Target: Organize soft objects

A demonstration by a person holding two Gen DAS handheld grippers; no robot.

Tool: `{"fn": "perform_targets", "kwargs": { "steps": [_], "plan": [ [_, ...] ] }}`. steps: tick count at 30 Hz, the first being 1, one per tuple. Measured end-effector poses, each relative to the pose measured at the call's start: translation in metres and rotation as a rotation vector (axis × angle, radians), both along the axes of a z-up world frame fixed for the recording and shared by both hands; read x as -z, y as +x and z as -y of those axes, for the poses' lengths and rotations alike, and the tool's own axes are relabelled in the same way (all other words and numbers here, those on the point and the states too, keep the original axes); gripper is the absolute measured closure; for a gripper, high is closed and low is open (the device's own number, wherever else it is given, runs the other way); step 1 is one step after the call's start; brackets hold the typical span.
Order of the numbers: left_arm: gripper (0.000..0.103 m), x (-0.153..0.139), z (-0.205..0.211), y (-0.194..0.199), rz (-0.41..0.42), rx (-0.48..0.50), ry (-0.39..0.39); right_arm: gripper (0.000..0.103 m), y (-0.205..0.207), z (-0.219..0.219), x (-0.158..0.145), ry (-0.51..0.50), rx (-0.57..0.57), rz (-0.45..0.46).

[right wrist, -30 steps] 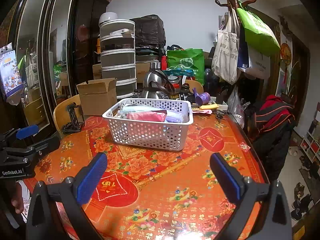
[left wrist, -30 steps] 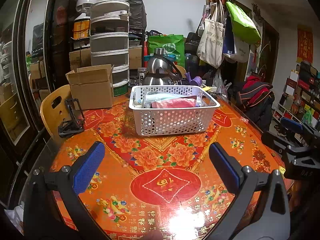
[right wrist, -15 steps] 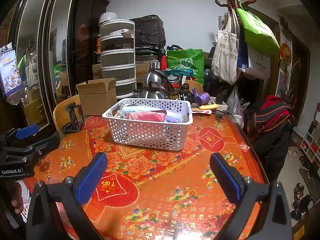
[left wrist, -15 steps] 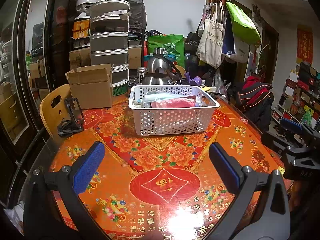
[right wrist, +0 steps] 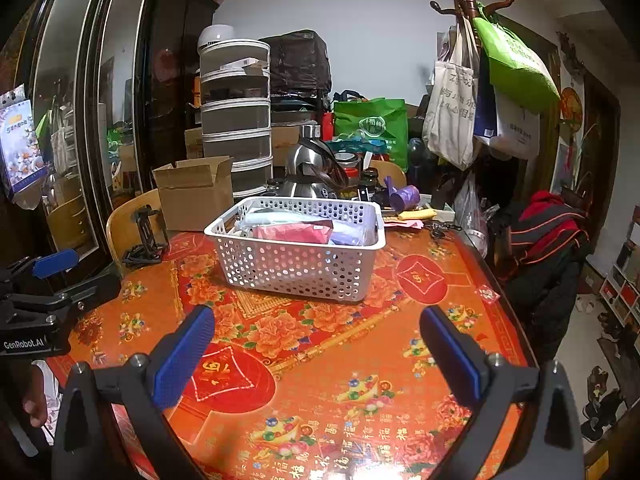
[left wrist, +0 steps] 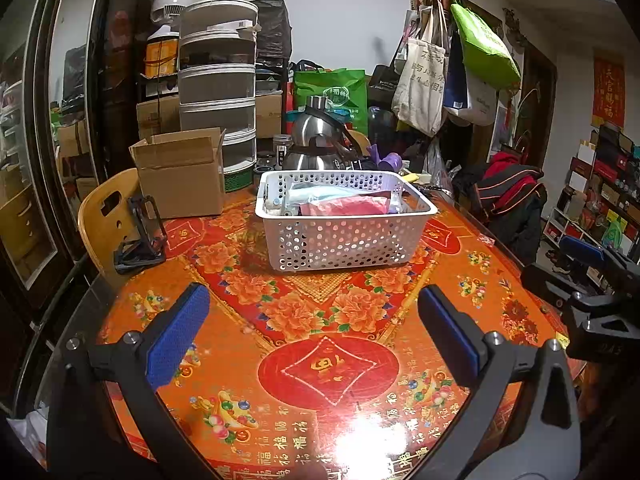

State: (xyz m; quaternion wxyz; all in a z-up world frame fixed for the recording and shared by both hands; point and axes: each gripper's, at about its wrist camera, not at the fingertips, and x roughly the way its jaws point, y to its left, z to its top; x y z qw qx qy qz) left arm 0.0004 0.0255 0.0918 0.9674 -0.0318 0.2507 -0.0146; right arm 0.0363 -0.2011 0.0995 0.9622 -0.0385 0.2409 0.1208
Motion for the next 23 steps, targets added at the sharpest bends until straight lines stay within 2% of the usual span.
{"fn": "perform_targets", "kwargs": {
  "steps": [23],
  "plan": [
    [0.0,0.0041,0.0026,0.0004,-0.003,0.011,-0.008,0.001,-0.0017,0.0001,-0.0012,-0.003,-0.004,0.003]
  ]
}}
